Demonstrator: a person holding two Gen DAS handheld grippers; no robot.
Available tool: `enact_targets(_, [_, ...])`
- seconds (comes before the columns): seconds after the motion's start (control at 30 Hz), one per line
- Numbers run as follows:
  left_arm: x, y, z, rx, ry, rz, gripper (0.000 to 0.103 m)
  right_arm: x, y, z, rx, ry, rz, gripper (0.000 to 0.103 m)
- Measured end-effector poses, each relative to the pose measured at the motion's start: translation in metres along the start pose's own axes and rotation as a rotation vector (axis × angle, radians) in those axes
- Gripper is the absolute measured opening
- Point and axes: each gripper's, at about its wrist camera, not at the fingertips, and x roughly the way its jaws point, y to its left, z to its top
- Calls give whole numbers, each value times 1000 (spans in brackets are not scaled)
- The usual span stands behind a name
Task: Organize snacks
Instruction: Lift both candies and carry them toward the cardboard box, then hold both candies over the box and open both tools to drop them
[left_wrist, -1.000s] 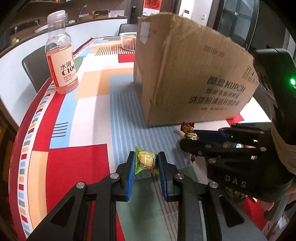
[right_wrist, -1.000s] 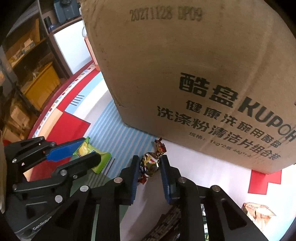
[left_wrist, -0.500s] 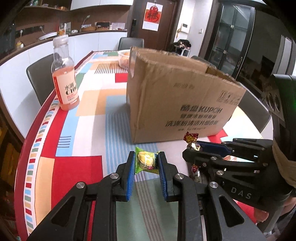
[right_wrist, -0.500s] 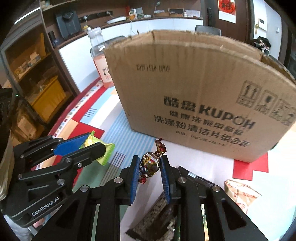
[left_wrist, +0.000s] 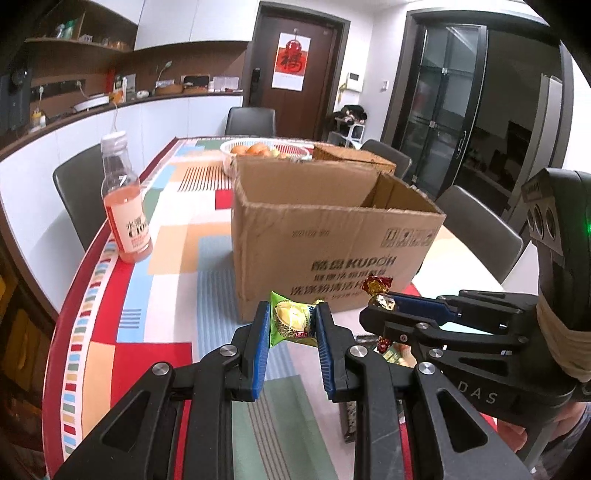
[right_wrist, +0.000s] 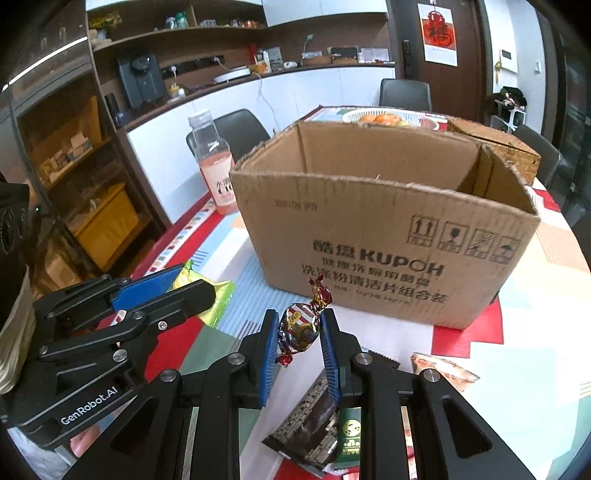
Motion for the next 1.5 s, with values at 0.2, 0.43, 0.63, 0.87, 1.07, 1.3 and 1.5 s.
enact_targets(0.2, [-9, -14, 13, 28, -43, -13, 24, -19, -7, 5, 13, -47, -9, 24])
enact_targets(0.43, [-16, -33, 34, 58, -97, -37, 24, -42, -18, 14, 31, -111, -22, 24])
enact_targets(0.63, [-18, -49, 52, 78, -142, -56, 24, -60, -28, 24, 42, -171, -43, 24])
enact_targets(0.87, [-4, -59, 77, 83, -150, -51, 24, -75, -46, 44, 50, -231, -80, 24])
enact_targets(1.07, [9, -60, 98, 80, -155, -41, 24, -77, -59, 68, 40, -261, -99, 24])
enact_targets(1.3, [31, -57, 122, 97, -140, -13, 24, -61, -76, 91, 49, -243, -98, 24])
enact_targets(1.5, [57, -51, 132, 94, -91, 1, 25, -37, -89, 102, 70, -195, -97, 24])
